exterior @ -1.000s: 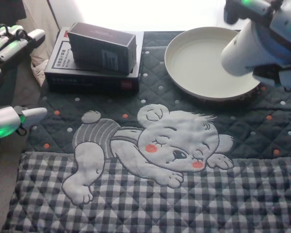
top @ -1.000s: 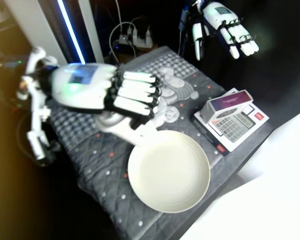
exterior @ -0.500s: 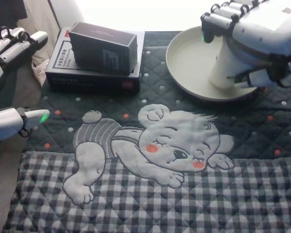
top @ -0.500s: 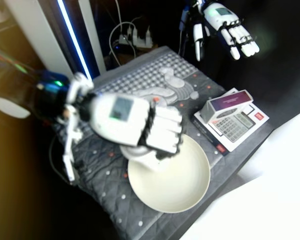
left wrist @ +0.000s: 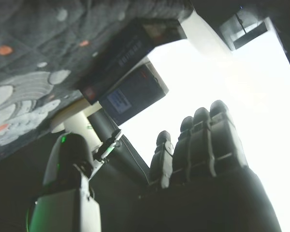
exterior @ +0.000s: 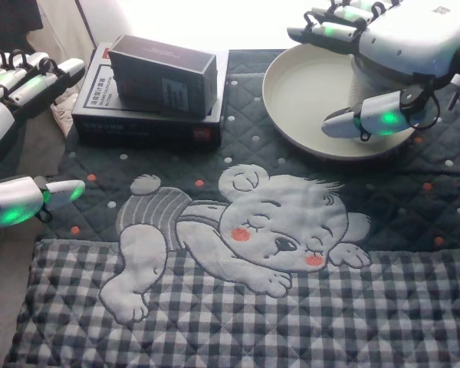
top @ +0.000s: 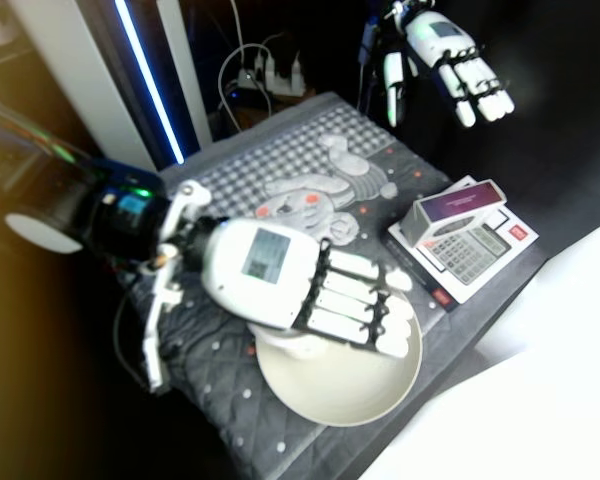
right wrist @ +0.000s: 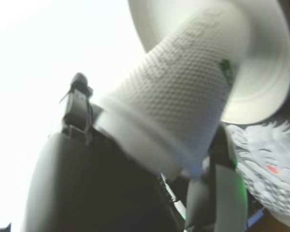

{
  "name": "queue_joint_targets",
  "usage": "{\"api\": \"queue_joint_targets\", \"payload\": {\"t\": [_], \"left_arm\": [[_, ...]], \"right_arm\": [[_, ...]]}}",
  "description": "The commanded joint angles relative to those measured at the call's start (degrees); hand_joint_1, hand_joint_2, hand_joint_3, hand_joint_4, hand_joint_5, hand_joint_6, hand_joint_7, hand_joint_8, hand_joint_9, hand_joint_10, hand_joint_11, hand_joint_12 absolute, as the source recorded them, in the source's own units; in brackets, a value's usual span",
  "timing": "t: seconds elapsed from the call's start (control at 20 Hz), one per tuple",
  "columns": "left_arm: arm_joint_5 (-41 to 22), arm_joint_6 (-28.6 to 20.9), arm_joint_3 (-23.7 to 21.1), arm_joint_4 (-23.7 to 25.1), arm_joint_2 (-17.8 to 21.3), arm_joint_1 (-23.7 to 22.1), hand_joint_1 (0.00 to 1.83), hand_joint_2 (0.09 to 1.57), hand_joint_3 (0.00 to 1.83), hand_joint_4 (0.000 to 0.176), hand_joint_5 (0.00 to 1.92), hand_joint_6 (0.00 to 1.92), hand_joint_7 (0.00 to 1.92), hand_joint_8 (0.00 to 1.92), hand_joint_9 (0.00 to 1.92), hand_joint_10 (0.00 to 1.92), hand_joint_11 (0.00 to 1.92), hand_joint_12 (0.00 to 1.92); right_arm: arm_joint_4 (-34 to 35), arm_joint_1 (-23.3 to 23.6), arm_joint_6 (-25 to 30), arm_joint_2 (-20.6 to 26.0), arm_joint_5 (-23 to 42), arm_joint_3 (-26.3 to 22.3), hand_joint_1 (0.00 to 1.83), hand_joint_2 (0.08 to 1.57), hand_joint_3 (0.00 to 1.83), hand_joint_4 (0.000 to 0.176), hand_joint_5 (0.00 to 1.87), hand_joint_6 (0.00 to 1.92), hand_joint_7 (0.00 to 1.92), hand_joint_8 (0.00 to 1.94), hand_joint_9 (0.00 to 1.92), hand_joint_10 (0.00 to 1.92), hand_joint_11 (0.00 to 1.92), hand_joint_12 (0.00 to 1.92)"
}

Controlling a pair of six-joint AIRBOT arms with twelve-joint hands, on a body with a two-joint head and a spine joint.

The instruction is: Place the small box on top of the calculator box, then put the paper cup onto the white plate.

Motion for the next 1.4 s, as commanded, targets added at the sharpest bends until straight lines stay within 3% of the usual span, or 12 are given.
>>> {"api": "queue_joint_targets", "payload": {"t": [0.0, 0.2, 0.5, 0.55, 0.65, 0.7, 0.8, 0.85, 0.9, 0.95, 1.15, 1.35], "left_arm": [[-7.1, -0.1, 0.4, 1.0, 0.2, -0.6, 0.63, 1.10, 0.00, 0.176, 0.00, 0.00, 0.00, 0.00, 0.00, 0.00, 0.00, 0.00], [-7.1, -0.1, 0.3, 0.7, 0.3, -0.5, 0.61, 1.07, 0.00, 0.156, 0.00, 0.00, 0.00, 0.00, 0.00, 0.00, 0.00, 0.00], [-7.0, -0.1, 0.2, 0.2, 0.3, 0.0, 0.61, 1.07, 0.00, 0.136, 0.00, 0.00, 0.00, 0.00, 0.00, 0.00, 0.00, 0.00], [-7.0, -0.1, 0.2, 0.2, 0.3, 0.0, 0.61, 1.05, 0.00, 0.137, 0.00, 0.00, 0.00, 0.00, 0.00, 0.00, 0.00, 0.00], [-7.0, -0.1, 0.2, 0.1, 0.3, 0.0, 0.60, 1.04, 0.00, 0.147, 0.00, 0.00, 0.00, 0.00, 0.00, 0.00, 0.00, 0.00], [-7.0, -0.1, 0.2, 0.1, 0.3, 0.0, 0.61, 1.03, 0.00, 0.158, 0.00, 0.00, 0.00, 0.00, 0.00, 0.00, 0.00, 0.00], [-7.1, -0.1, 0.2, 0.0, 0.3, 0.0, 0.61, 1.06, 0.00, 0.159, 0.00, 0.00, 0.00, 0.00, 0.00, 0.00, 0.00, 0.00], [-7.1, -0.1, 0.1, -0.1, 0.3, 0.0, 0.61, 1.06, 0.00, 0.157, 0.00, 0.00, 0.00, 0.00, 0.00, 0.00, 0.00, 0.00], [-7.1, -0.1, 0.0, -0.1, 0.4, 0.1, 0.61, 1.06, 0.00, 0.145, 0.00, 0.00, 0.00, 0.00, 0.00, 0.00, 0.00, 0.00], [-7.1, -0.1, -0.1, -0.1, 0.4, 0.2, 0.61, 1.07, 0.00, 0.137, 0.00, 0.00, 0.00, 0.00, 0.00, 0.00, 0.00, 0.00], [-9.3, -0.1, -1.5, -0.1, 1.8, 1.4, 0.59, 1.06, 0.00, 0.133, 0.00, 0.00, 0.00, 0.00, 0.00, 0.00, 0.00, 0.00], [-13.2, -0.5, -3.2, -0.1, 3.6, 3.5, 0.56, 1.07, 0.00, 0.174, 0.00, 0.00, 0.00, 0.00, 0.00, 0.00, 0.00, 0.00]], "right_arm": [[0.2, 0.6, -0.1, 0.8, 4.1, -0.2, 0.45, 1.01, 0.00, 0.149, 0.00, 0.00, 0.00, 0.00, 0.00, 0.00, 0.00, 0.00], [-0.2, 1.9, -1.8, 3.6, 7.2, -3.6, 0.44, 0.96, 0.00, 0.166, 0.00, 0.00, 0.00, 0.00, 0.00, 0.00, 0.00, 0.00], [-1.7, 4.1, -1.8, 6.8, 11.3, -6.6, 0.35, 1.05, 0.01, 0.139, 0.00, 0.00, 0.00, 0.00, 0.00, 0.00, 0.00, 0.00], [-1.8, 4.3, -1.8, 7.0, 11.6, -6.8, 0.32, 1.07, 0.02, 0.088, 0.00, 0.00, 0.00, 0.00, 0.00, 0.00, 0.03, 0.02], [-2.0, 4.6, -1.8, 7.5, 12.0, -7.1, 0.32, 1.07, 0.00, 0.088, 0.00, 0.00, 0.00, 0.00, 0.00, 0.00, 0.00, 1.00], [-2.0, 4.7, -1.8, 7.9, 12.4, -7.5, 0.39, 1.05, 0.00, 0.098, 0.00, 0.00, 0.00, 0.00, 0.00, 0.00, 0.00, 1.08], [-2.9, 4.7, -1.8, 9.5, 14.0, -9.2, 0.39, 1.04, 0.00, 0.015, 0.00, 0.00, 0.00, 0.00, 0.00, 0.00, 0.00, 0.96], [-3.5, 4.7, -1.8, 10.4, 14.7, -10.1, 0.38, 1.01, 0.00, 0.054, 0.00, 0.00, 0.00, 0.00, 0.00, 0.00, 0.00, 1.70], [-4.7, 4.7, -1.8, 12.2, 15.4, -12.0, 0.37, 0.99, 0.00, 0.058, 0.00, 0.00, 0.00, 0.00, 0.00, 0.00, 0.00, 1.88], [-5.5, 4.7, -1.8, 12.8, 15.6, -13.0, 0.38, 0.98, 0.00, 0.089, 0.00, 0.00, 0.00, 0.00, 0.00, 0.00, 0.00, 1.91], [-11.9, 4.7, -1.7, 18.9, 16.8, -19.8, 0.39, 1.04, 0.00, 0.065, 0.00, 0.00, 0.00, 0.00, 0.07, 0.03, 0.00, 1.92], [-15.7, 4.7, 0.3, 22.5, 19.5, -23.4, 0.70, 1.16, 0.02, 0.078, 0.00, 0.00, 0.00, 0.00, 0.00, 0.00, 0.00, 1.57]]}}
